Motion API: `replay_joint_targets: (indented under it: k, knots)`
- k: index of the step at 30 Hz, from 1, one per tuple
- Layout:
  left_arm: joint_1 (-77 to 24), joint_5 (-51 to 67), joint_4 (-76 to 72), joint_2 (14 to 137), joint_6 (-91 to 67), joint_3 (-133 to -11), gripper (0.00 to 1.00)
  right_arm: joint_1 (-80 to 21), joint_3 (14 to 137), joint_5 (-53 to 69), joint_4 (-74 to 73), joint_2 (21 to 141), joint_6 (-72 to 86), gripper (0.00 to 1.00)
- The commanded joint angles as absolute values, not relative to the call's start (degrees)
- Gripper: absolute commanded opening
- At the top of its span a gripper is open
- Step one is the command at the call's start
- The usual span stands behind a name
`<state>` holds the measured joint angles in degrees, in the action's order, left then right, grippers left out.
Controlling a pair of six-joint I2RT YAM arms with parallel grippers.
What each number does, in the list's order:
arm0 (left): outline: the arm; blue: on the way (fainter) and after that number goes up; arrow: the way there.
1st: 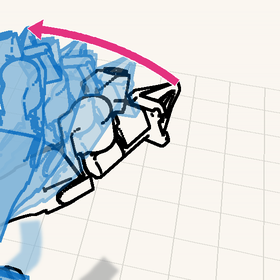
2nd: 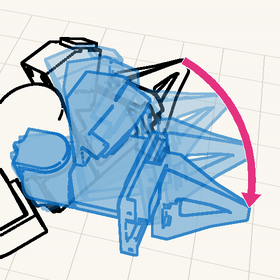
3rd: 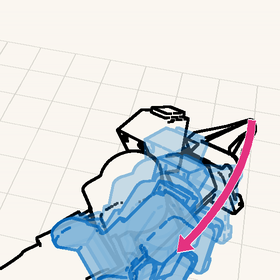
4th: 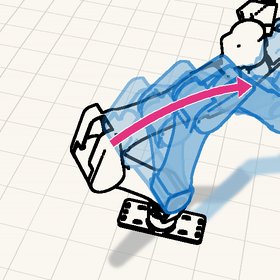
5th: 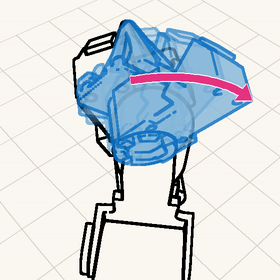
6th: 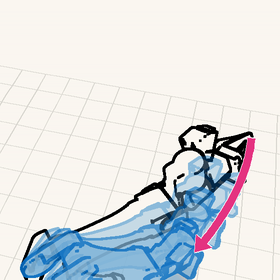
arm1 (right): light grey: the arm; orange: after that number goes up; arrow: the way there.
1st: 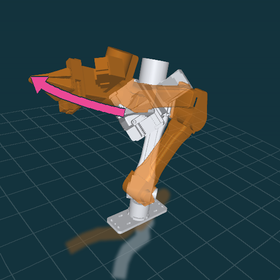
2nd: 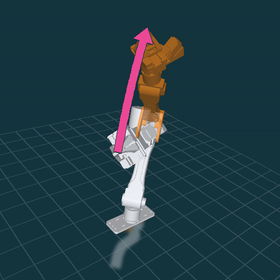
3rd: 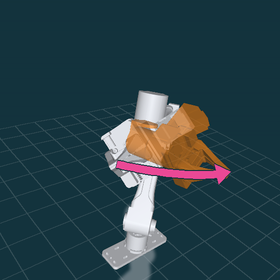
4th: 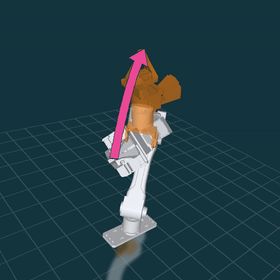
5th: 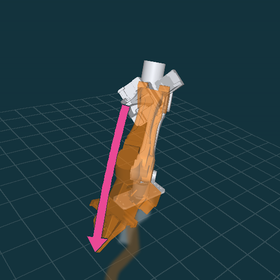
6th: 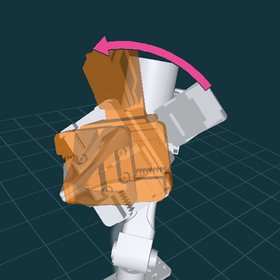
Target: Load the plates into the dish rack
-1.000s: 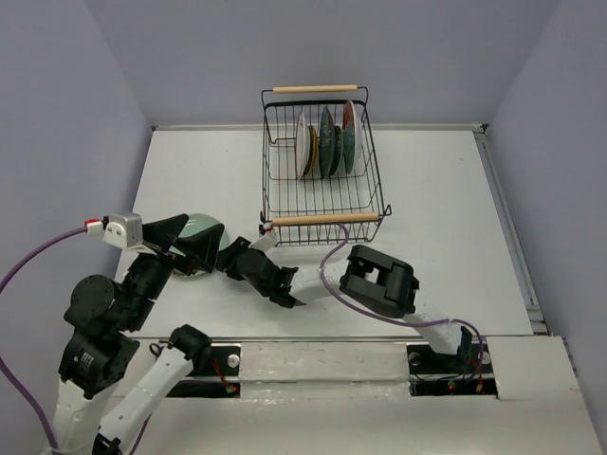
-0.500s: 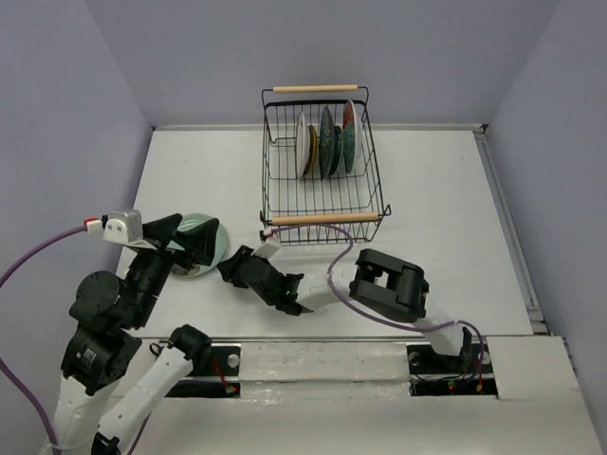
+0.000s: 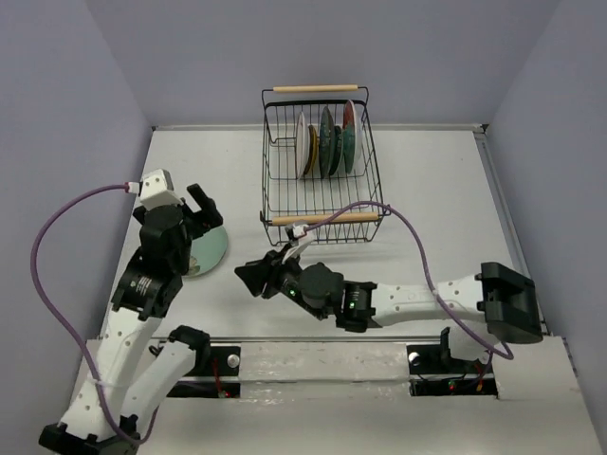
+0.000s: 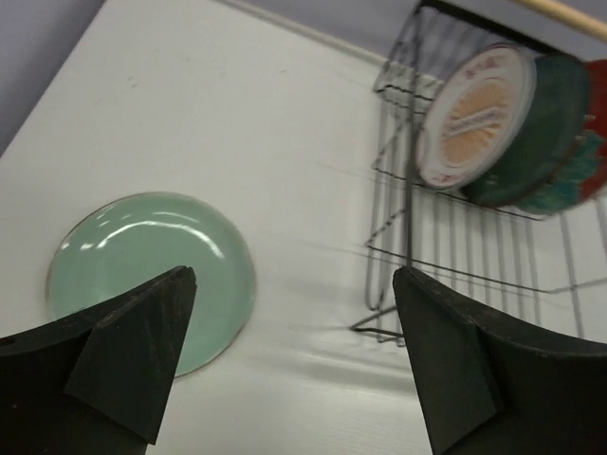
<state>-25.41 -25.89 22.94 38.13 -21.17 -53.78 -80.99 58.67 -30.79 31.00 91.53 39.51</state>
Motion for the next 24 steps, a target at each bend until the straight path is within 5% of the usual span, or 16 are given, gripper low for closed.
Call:
replay_joint_targets:
  k: [1,3,9,24]
  knots:
    - [-7.4,-14.5,22.2,40.3,-25.5,-49.1,0.99,-80.6,53.7,-27.8,24.7,84.4,32.3,0.42]
    - [7.0,-4.4,21.9,41.2,-25.1,-46.3,0.99,-80.6,53.1,-26.3,21.6,80.5,30.2,0.42]
    - [16.9,-1.1,22.3,45.5,-31.7,-38.6,0.99,-80.6,49.8,-24.8,17.2,75.2,28.5,0.43]
    - [26.4,8.0,12.3,63.1,-39.6,-29.2,0.93,-76.3,45.7,-25.1,16.3,67.3,23.6,0.44]
